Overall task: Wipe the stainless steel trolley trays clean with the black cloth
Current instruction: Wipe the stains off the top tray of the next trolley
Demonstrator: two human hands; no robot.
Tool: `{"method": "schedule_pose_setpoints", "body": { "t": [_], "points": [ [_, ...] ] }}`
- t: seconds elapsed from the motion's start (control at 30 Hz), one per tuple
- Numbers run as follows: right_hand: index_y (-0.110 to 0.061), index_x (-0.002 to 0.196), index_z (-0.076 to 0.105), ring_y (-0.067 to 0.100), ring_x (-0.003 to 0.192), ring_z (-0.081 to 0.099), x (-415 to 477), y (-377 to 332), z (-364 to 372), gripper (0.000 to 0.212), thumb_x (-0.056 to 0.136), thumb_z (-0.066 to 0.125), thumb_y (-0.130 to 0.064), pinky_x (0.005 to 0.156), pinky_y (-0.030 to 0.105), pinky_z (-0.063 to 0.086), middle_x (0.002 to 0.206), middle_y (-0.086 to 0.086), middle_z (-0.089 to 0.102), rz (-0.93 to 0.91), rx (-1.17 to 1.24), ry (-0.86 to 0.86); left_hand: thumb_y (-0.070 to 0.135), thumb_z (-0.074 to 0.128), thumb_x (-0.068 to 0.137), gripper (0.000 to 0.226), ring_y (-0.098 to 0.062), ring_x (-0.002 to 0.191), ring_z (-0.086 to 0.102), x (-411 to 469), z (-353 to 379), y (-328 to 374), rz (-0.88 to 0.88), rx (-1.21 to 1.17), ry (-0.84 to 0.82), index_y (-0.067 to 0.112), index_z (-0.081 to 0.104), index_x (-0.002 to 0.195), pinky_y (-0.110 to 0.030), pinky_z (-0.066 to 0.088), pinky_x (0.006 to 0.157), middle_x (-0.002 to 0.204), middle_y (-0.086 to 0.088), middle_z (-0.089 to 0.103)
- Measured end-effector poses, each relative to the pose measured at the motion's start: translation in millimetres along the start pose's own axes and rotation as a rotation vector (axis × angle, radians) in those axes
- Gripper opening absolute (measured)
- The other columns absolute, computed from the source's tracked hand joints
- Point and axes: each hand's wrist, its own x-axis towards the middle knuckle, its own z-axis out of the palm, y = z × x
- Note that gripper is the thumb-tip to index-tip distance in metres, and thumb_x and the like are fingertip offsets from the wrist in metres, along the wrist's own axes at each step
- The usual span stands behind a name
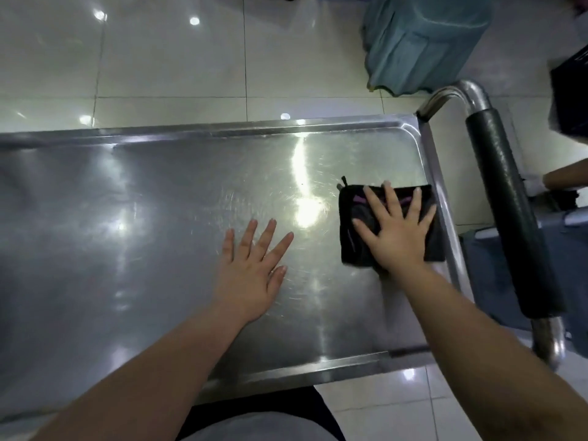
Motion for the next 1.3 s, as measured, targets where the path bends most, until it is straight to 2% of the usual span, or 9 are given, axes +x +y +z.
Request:
{"method": "schedule_pose_setpoints", "body": {
  "t": [0.13, 0.23, 0.4, 0.53, 0.67, 0.87, 0.97, 1.17, 1.3],
  "points": [
    [-0.053, 0.150, 0.008, 0.042, 0.148, -0.009, 99.0, -15.7, -24.2, 0.078, 0.078, 0.009, -0.085, 0.112, 0.067, -0.010, 0.164, -0.012, 0.002, 0.093, 0.040, 0.020, 0.050, 0.009, 0.102, 0.055, -0.030, 0.151, 0.002, 3.2, -0.5, 0.9, -0.001, -0.020, 0.023, 0.037, 0.008, 0.156, -0.061, 0.007, 0.118, 0.165, 0.000, 0.005],
    [-0.053, 0.150, 0.003, 0.046, 0.146, -0.011, 127.2, -39.7, -27.7, 0.077, 0.080, 0.009, -0.084, 0.110, 0.070, -0.009, 0.164, -0.012, -0.003, 0.121, 0.023, 0.002, 0.050, 0.009, 0.102, 0.055, -0.029, 0.151, 0.002, 9.4, -1.9, 0.7, -0.022, -0.025, 0.040, 0.038, 0.008, 0.156, -0.061, 0.007, 0.118, 0.165, 0.001, 0.005],
    [-0.053, 0.150, -0.002, 0.050, 0.144, -0.015, 123.9, -143.6, -23.2, 0.076, 0.082, 0.008, -0.083, 0.108, 0.071, -0.013, 0.164, -0.011, -0.007, -0.132, -0.025, -0.027, 0.048, 0.012, 0.102, 0.054, -0.028, 0.151, 0.006, 11.3, 2.6, -1.8, -0.031, -0.014, 0.081, 0.040, 0.009, 0.155, -0.060, 0.008, 0.118, 0.164, 0.002, 0.009],
    [-0.054, 0.150, 0.003, 0.046, 0.145, -0.016, 99.3, -206.3, -13.3, 0.074, 0.082, 0.013, -0.082, 0.108, 0.068, -0.017, 0.164, -0.014, -0.003, -0.283, -0.020, -0.027, 0.047, 0.022, 0.101, 0.057, -0.028, 0.151, 0.010, 7.0, 5.1, -3.1, -0.036, -0.019, 0.091, 0.038, 0.002, 0.153, -0.060, 0.010, 0.117, 0.163, 0.000, 0.017],
    [-0.056, 0.149, 0.009, 0.038, 0.148, -0.011, 106.9, -157.8, -16.4, 0.071, 0.083, 0.018, -0.082, 0.110, 0.070, -0.011, 0.164, -0.015, 0.003, -0.253, -0.011, 0.011, 0.048, 0.026, 0.101, 0.055, -0.027, 0.151, 0.009, 0.5, 2.9, -4.8, -0.035, -0.022, 0.102, 0.041, 0.015, 0.154, -0.057, 0.008, 0.119, 0.163, 0.001, 0.017],
    [-0.056, 0.148, 0.007, 0.037, 0.149, -0.008, 82.1, -24.7, -22.3, 0.078, 0.077, 0.010, -0.088, 0.111, 0.070, -0.008, 0.164, -0.016, 0.003, 0.081, 0.058, -0.003, 0.053, 0.008, 0.102, 0.054, -0.024, 0.151, -0.005, -9.0, 2.9, -4.4, -0.022, -0.021, 0.053, 0.042, 0.004, 0.155, -0.056, -0.001, 0.120, 0.165, 0.003, 0.002],
    [-0.056, 0.149, 0.005, 0.038, 0.149, -0.009, 33.2, -25.0, -7.5, 0.077, 0.078, 0.007, -0.086, 0.112, 0.068, -0.010, 0.164, -0.016, 0.002, 0.069, 0.038, -0.005, 0.055, -0.002, 0.100, 0.055, -0.023, 0.150, -0.012, -13.2, 2.7, -5.9, -0.032, 0.003, 0.024, 0.044, -0.004, 0.154, -0.054, -0.010, 0.119, 0.164, 0.005, -0.007],
    [-0.057, 0.147, -0.006, 0.036, 0.149, -0.012, -104.1, -28.4, 24.1, 0.071, 0.082, 0.007, -0.082, 0.113, 0.067, -0.008, 0.162, -0.018, -0.007, 0.041, 0.040, -0.039, 0.055, 0.000, 0.099, 0.055, -0.020, 0.147, -0.023, -19.9, 1.1, -7.6, -0.028, 0.009, -0.009, 0.045, -0.018, 0.150, -0.053, -0.015, 0.117, 0.161, 0.007, -0.020],
    [-0.059, 0.144, -0.012, 0.034, 0.148, -0.015, -165.4, -37.9, 40.4, 0.068, 0.082, 0.006, -0.081, 0.113, 0.066, -0.008, 0.159, -0.019, -0.012, 0.069, 0.016, -0.050, 0.053, 0.003, 0.099, 0.054, -0.021, 0.149, -0.019, -27.3, -3.3, -11.0, 0.014, -0.025, -0.044, 0.045, -0.015, 0.150, -0.051, -0.018, 0.116, 0.160, 0.007, -0.020]
  ]
}}
